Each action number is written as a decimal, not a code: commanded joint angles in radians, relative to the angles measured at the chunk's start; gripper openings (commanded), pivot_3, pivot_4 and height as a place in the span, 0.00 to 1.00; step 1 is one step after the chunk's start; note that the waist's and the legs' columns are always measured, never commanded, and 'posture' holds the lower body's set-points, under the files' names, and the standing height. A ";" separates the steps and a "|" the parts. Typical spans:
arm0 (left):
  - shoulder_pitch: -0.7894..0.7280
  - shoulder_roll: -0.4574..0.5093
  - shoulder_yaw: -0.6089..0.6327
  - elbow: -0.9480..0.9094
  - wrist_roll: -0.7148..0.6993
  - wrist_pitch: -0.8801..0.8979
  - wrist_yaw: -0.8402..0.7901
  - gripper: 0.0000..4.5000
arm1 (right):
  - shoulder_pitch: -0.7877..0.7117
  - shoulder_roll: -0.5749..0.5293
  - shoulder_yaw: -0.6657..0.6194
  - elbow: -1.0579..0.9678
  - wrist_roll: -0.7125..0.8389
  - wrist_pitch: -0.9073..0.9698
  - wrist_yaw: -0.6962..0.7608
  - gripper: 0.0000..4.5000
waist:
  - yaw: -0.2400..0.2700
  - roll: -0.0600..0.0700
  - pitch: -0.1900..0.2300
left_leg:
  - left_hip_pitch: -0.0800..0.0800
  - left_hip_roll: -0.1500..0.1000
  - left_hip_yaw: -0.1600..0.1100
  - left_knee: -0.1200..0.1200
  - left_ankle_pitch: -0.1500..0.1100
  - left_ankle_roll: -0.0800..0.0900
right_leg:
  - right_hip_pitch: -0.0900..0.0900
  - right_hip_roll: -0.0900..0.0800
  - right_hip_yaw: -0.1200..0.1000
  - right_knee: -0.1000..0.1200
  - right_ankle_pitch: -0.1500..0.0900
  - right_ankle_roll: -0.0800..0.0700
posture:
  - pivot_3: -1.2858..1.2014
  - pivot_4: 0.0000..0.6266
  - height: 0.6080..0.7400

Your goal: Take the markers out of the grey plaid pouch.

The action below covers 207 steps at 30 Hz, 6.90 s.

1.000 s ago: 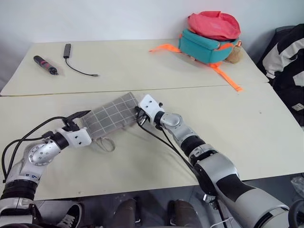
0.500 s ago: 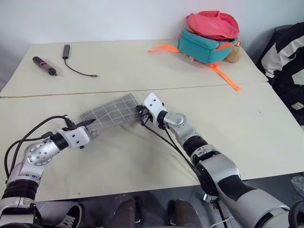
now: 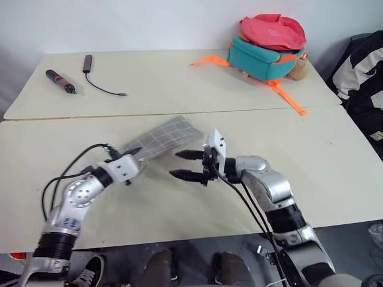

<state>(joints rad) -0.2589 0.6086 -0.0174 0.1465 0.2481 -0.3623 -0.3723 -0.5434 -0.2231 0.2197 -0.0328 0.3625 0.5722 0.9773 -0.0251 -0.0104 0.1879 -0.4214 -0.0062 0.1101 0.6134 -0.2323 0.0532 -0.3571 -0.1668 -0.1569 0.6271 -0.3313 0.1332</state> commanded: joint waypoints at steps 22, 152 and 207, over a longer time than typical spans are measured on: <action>-0.008 -0.060 -0.055 -0.183 0.033 0.136 -0.030 0.00 | 0.026 0.152 0.038 0.035 0.016 0.083 -0.199 0.29 | -0.001 0.000 0.000 | 0.000 0.002 0.004 0.000 0.001 -0.001 | -0.002 0.001 0.000 0.000 0.000 0.000 | 0.52 0.24 1.00; -0.033 -0.138 -0.003 -0.525 -0.678 0.899 -0.311 0.00 | -0.330 -0.402 0.141 0.003 -0.427 -0.514 0.261 0.46 | 0.022 0.000 0.000 | 0.000 0.002 0.006 0.006 0.001 0.001 | 0.002 0.000 0.000 -0.004 0.000 0.000 | 0.52 0.24 1.00; -0.058 -0.139 -0.009 -0.508 -0.831 1.104 -0.271 0.00 | -0.321 -0.390 0.317 0.104 -0.587 -0.493 0.434 0.46 | 0.019 0.000 0.000 | 0.001 0.002 -0.005 0.013 -0.002 0.000 | 0.013 0.002 -0.001 -0.010 0.000 0.000 | 0.52 0.24 1.00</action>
<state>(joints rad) -0.3257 0.4636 -0.0317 -0.3135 -0.5940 0.7850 -0.6312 -0.8854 -0.6318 0.5171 0.0823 -0.2358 0.0863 1.4094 -0.0062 -0.0106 0.1881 -0.4204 -0.0033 0.1054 0.6265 -0.2345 0.0525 -0.3435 -0.1643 -0.1581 0.6174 -0.3314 0.1328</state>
